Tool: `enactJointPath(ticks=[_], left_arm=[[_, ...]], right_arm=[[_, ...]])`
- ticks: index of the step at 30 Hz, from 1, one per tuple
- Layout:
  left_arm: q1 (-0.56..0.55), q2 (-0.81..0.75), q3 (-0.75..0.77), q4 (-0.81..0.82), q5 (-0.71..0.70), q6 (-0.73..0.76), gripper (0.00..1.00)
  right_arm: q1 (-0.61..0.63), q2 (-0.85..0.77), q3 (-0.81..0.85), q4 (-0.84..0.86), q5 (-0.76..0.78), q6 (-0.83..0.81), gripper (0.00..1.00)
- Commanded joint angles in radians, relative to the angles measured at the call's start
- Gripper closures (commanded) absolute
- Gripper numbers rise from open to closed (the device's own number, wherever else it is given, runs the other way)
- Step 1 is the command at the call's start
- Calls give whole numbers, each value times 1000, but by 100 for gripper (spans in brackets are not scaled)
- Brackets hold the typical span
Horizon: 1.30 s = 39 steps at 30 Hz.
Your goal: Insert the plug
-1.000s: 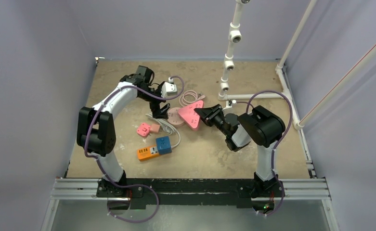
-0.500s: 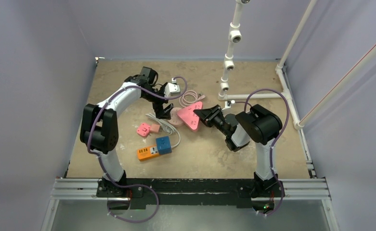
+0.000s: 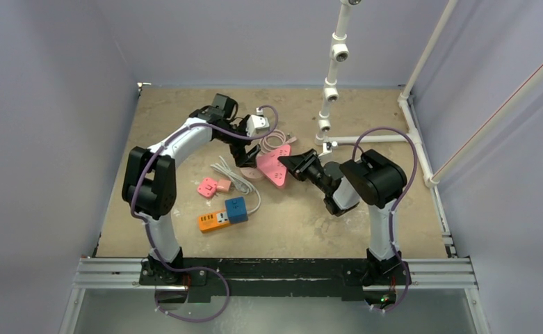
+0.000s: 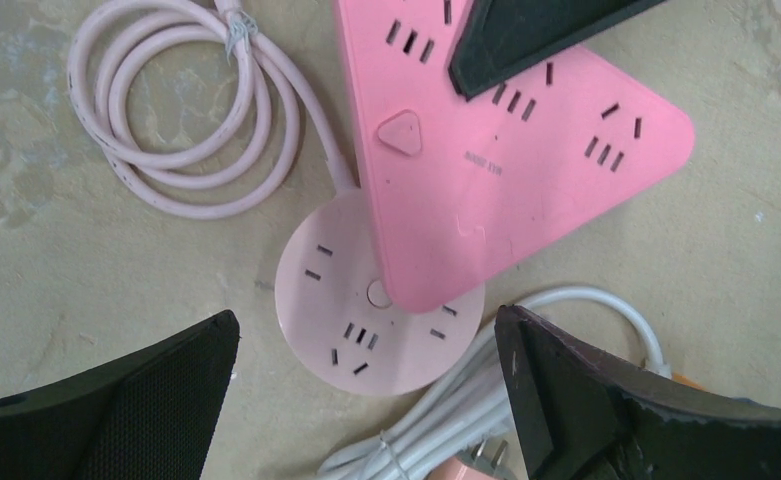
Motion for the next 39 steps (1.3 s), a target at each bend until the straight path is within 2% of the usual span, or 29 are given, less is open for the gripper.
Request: enactJointPath(ticks=[1, 8, 12, 26, 33, 39], left_arm=[[-27, 30, 58, 78, -12, -69, 1], [-38, 91, 112, 49, -37, -37, 1], [-52, 117, 111, 43, -70, -20, 3], [-59, 201, 143, -56, -167, 39, 34], [-59, 229, 139, -95, -188, 81, 42], [-60, 241, 114, -124, -218, 116, 44]], right_arm=[[-10, 22, 22, 19, -10, -26, 100], [-10, 57, 24, 2, -48, -16, 100], [-12, 70, 56, -83, -74, -32, 100], [-22, 27, 131, -407, -51, -105, 100], [-21, 58, 117, -424, -50, -118, 100], [-22, 90, 121, -465, -9, -147, 100]])
